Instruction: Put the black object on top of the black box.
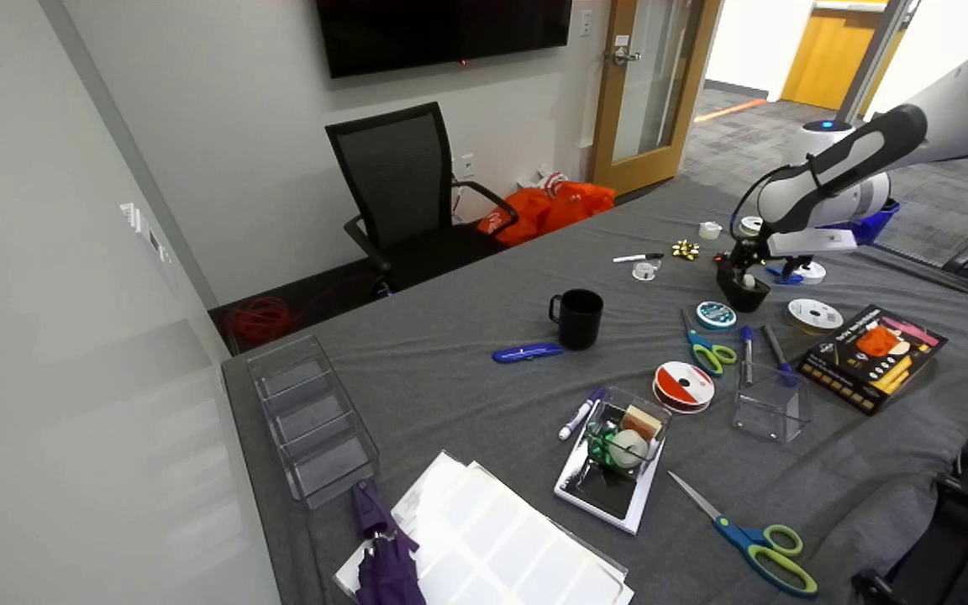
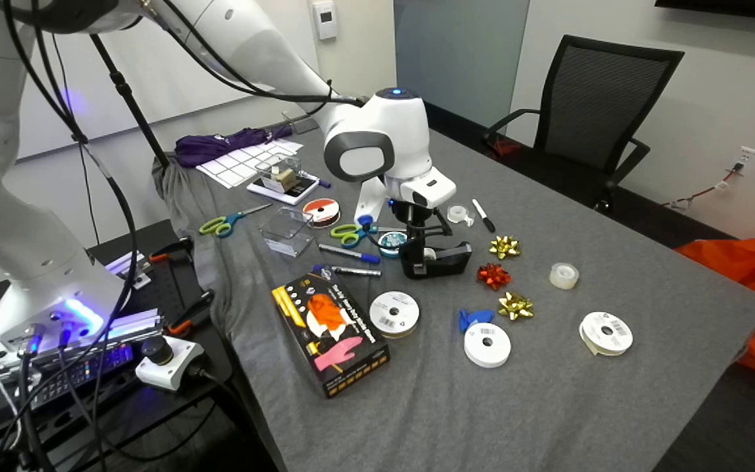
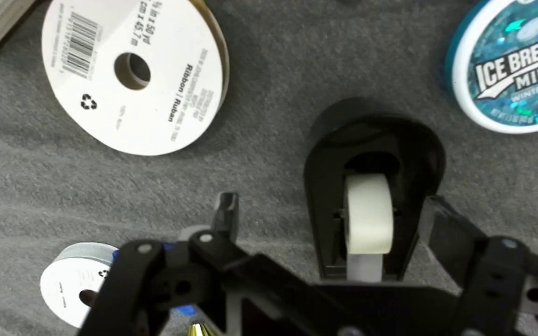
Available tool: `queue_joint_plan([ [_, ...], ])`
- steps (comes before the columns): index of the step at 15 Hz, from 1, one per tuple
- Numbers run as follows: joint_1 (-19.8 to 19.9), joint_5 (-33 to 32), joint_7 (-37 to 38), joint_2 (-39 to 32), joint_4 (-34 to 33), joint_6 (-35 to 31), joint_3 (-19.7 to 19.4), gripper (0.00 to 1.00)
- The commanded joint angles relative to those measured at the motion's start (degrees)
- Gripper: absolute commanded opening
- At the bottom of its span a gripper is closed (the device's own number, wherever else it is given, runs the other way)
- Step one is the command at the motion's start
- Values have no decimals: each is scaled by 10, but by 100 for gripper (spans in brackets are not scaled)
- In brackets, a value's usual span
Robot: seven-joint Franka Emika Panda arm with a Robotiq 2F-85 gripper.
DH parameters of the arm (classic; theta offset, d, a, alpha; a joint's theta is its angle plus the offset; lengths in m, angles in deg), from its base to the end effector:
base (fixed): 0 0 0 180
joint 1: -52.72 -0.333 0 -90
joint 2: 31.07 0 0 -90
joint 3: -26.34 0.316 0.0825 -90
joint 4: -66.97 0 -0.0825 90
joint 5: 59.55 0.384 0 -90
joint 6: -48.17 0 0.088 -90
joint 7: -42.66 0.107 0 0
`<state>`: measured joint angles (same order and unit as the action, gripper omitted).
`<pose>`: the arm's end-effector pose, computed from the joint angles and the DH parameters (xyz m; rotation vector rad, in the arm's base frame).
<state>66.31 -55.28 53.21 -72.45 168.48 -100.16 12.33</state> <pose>0.5986 -0.2989 0.1732 2.8456 -0.9727 0.1501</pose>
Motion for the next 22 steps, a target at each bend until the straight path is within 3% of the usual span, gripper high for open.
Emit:
queue_joint_plan([
  [1,13,12,-21,-15,6,-39,24,100],
  [8,53,62,-81,-33,6,-86,85,100],
  [9,61,65,-94,-35,5,-94,93,75],
  [11,66,66,-103,-35,4,-91,97,68],
  [14,65,62,-99,-35,1,-80,91,45],
  [22,58,50,-97,2,16,-21,77,43],
])
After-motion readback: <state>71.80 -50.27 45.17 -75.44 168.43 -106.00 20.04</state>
